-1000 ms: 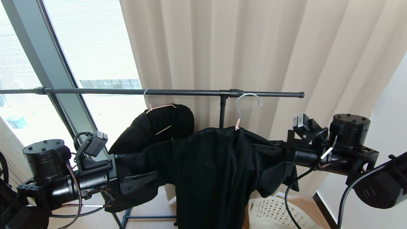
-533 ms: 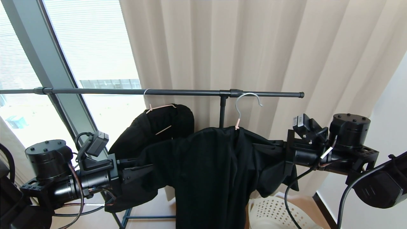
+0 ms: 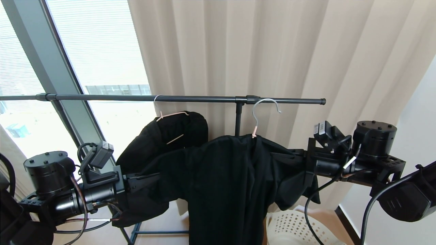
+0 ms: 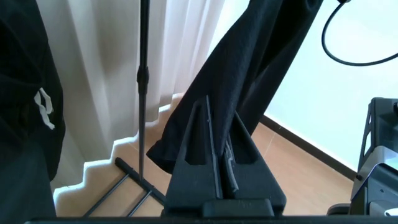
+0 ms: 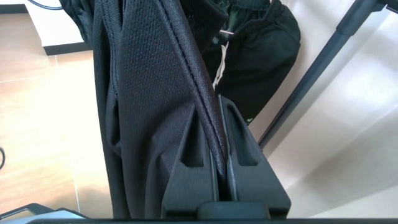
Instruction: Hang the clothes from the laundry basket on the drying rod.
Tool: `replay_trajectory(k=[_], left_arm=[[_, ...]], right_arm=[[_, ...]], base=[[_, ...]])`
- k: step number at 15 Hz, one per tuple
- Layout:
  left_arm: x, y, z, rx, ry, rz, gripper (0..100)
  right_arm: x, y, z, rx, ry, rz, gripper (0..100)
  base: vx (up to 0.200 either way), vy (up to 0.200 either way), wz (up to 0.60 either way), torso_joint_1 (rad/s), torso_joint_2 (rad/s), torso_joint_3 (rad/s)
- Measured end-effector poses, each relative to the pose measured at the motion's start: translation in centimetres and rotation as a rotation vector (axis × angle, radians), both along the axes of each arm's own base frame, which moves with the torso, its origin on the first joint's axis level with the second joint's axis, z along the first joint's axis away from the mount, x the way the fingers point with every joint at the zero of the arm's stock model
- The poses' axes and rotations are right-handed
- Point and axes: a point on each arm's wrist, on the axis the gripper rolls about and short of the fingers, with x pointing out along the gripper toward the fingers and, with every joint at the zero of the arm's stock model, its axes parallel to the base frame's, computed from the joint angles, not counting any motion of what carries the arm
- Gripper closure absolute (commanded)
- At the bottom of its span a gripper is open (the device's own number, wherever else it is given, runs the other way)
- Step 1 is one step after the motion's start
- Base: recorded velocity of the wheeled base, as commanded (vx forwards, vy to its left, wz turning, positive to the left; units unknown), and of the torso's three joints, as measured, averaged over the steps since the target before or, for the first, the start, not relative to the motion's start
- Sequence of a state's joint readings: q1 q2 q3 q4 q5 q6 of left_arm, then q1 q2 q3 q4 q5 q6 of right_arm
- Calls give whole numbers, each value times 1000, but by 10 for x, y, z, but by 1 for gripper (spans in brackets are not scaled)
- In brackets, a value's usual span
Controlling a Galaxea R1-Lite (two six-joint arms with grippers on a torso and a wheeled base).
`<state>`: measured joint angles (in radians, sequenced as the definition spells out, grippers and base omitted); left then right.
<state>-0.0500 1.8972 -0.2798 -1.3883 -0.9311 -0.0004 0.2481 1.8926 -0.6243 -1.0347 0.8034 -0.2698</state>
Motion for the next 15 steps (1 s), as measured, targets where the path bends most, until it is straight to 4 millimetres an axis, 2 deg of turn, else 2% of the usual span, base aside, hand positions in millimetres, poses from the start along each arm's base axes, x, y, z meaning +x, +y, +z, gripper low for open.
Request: replay_trajectory(k=[15], left_arm=[[4, 32, -2, 0, -44, 121, 100]], right_arm=[[16, -25, 7, 15, -33, -61, 100]], base=[[0, 0, 0, 0, 0, 0]])
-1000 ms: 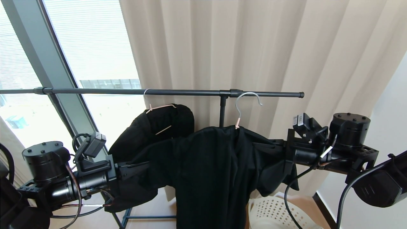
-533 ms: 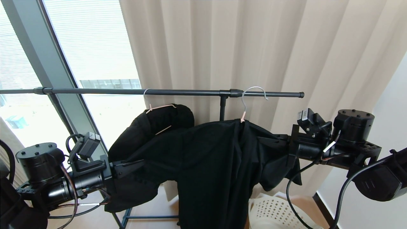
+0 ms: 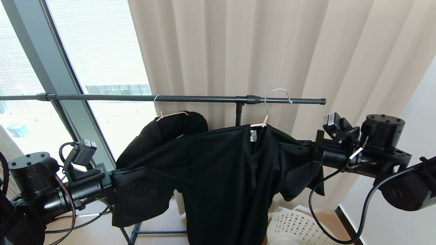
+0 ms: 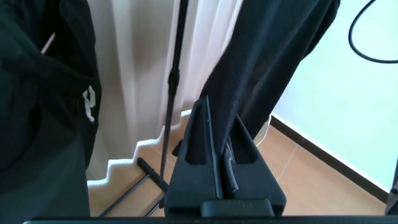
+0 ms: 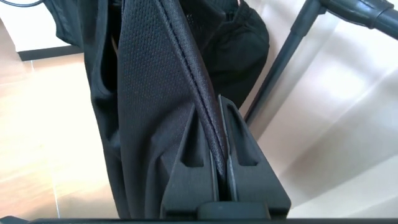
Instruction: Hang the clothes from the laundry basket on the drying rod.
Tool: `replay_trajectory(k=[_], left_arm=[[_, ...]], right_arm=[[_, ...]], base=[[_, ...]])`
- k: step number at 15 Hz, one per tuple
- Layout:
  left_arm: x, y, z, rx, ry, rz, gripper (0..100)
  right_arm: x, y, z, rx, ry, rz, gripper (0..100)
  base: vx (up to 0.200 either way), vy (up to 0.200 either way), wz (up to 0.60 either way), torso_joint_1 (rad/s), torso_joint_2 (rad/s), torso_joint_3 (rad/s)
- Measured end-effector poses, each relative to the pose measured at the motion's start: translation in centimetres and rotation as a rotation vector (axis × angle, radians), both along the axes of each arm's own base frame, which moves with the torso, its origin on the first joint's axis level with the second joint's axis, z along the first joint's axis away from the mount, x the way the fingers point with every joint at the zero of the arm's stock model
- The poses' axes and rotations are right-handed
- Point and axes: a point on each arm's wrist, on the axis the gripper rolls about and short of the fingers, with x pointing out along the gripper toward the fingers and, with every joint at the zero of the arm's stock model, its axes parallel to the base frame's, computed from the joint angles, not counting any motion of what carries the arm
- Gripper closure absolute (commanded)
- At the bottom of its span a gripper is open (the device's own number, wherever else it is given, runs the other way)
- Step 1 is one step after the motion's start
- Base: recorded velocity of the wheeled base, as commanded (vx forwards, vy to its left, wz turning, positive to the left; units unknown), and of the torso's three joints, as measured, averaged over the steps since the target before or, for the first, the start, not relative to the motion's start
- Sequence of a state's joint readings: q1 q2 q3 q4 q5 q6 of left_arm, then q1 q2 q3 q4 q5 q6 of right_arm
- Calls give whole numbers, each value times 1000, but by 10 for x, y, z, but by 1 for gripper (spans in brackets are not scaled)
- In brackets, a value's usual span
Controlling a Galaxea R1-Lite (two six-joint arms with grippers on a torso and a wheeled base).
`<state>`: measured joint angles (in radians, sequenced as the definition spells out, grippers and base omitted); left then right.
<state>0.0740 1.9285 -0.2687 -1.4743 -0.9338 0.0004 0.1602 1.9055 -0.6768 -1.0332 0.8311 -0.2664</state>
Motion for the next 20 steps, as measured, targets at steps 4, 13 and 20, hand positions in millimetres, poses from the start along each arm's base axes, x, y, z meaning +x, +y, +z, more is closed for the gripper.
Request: replay_trajectory(k=[4, 13, 20], left_arm=[[0, 11, -2, 0, 5, 39, 100], [-1, 12, -4, 0, 1, 45, 100], [-4, 11, -5, 3, -25, 39, 100]], right_arm=[[4, -7, 1, 2, -7, -18, 100], [10, -23, 5, 10, -24, -44, 100], [10, -29, 6, 15, -25, -37, 100]], base=[[0, 0, 0, 0, 0, 0], [0, 0, 0, 0, 0, 0], [0, 0, 0, 0, 0, 0]])
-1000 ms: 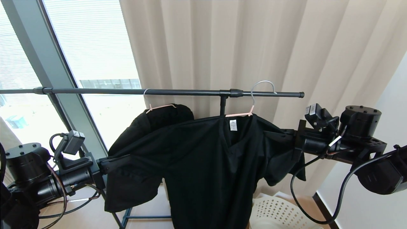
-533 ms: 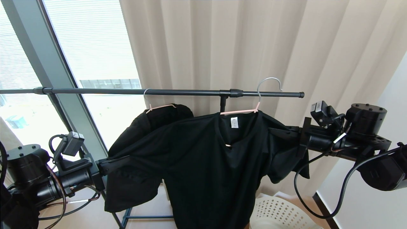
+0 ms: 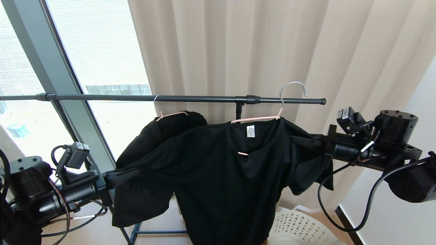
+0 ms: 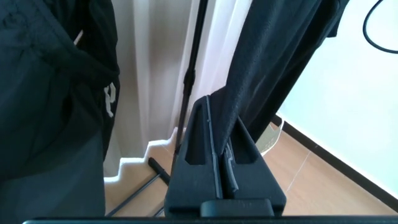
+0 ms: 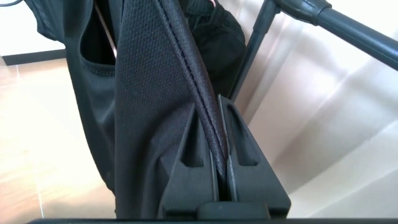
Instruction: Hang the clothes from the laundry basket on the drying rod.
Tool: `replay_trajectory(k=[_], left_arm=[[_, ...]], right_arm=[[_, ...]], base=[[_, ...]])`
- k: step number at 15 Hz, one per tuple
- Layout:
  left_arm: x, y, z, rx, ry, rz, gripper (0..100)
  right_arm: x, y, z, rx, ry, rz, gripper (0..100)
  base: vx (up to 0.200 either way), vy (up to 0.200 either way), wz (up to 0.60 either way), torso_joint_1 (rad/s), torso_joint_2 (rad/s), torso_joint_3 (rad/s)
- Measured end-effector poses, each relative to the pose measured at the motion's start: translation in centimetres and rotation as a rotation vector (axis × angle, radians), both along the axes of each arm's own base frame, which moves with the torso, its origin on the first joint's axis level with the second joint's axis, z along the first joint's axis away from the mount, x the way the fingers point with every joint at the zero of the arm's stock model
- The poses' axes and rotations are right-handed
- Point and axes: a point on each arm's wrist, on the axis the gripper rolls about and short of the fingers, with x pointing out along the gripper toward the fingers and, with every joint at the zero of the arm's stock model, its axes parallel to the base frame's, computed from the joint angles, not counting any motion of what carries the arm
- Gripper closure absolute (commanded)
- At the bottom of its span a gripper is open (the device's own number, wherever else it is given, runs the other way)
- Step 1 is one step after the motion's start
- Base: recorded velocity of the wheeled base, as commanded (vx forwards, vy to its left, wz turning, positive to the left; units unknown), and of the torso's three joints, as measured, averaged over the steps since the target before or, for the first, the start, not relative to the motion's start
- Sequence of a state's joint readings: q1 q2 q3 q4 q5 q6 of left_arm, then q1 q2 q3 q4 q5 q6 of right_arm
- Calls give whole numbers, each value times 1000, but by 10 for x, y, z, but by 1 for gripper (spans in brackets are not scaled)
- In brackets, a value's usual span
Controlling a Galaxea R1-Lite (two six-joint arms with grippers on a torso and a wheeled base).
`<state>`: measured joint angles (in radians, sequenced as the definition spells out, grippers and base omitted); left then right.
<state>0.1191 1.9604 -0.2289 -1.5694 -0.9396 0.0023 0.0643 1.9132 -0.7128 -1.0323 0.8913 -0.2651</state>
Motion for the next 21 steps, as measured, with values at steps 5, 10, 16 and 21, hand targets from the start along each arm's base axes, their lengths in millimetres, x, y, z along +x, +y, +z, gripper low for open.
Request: replay_trajectory(k=[5, 10, 16, 21], left_arm=[[-1, 0, -5, -5, 27, -2, 100], [-2, -1, -8, -6, 40, -5, 0], [-7, -3, -11, -8, 66, -7, 0], [-6, -17, -3, -3, 30, -48, 0]], right_arm=[[0, 0, 0, -1, 0, -1, 100], [0, 0, -1, -1, 3, 0, 100], [1, 1, -2, -2, 4, 0, 100], [-1, 12, -10, -6, 31, 32, 100]], base=[[0, 0, 0, 0, 0, 0], [0, 0, 0, 0, 0, 0], [0, 0, 0, 0, 0, 0], [0, 0, 0, 0, 0, 0]])
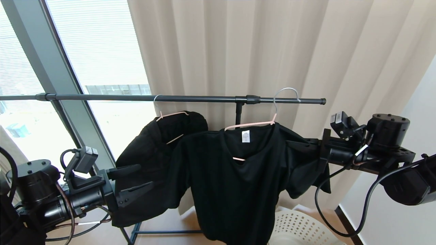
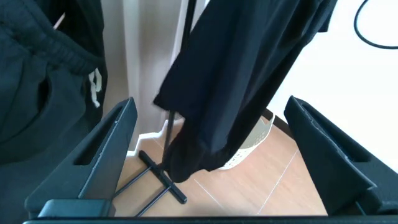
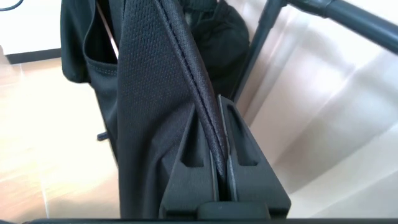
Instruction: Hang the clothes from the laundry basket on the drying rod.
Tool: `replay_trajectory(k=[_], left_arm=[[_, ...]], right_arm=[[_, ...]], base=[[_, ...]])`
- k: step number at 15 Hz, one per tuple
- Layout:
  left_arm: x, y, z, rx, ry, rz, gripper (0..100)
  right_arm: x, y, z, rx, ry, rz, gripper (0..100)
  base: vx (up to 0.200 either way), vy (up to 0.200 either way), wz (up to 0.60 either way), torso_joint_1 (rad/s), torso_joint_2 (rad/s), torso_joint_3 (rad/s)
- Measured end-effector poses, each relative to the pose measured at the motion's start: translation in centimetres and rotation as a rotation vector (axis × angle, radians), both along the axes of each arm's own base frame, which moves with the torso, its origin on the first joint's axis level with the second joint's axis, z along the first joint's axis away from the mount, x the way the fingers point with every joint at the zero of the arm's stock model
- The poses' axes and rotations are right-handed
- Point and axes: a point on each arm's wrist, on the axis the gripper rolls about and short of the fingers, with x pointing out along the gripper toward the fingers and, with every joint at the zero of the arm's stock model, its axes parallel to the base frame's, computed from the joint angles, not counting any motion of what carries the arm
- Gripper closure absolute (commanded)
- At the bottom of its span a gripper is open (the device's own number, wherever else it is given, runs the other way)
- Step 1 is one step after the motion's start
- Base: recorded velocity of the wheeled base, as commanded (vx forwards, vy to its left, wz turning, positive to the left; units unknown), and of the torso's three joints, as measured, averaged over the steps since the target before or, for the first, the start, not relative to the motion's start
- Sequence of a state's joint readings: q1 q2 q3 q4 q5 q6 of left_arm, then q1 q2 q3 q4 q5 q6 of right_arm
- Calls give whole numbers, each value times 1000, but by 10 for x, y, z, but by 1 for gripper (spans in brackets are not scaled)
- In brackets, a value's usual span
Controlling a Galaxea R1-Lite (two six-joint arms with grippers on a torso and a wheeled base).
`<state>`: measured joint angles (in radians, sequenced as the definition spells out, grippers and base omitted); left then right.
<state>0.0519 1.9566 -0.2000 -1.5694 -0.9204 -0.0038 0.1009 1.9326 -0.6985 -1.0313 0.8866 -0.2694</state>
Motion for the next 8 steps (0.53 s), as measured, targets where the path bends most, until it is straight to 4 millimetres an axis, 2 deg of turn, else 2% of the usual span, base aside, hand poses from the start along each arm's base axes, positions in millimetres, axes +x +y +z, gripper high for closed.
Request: replay_trajectory(k=[2, 4, 6, 8], left_arm=[[2, -9, 11, 15, -1, 40, 0], [5, -18, 21, 34, 94, 91, 0], [6, -28, 45, 40, 146, 95, 0], [5, -35, 79, 50, 210, 80, 0]], right_arm=[[-3, 10, -5, -3, 19, 31, 100], [-5, 16, -11, -8, 37, 48, 100], [-7, 22, -14, -13, 44, 68, 100], [-8, 27, -19, -18, 55, 84, 100]], base=[[0, 0, 0, 0, 0, 0], [0, 0, 0, 0, 0, 0], [0, 0, 0, 0, 0, 0], [0, 0, 0, 0, 0, 0]])
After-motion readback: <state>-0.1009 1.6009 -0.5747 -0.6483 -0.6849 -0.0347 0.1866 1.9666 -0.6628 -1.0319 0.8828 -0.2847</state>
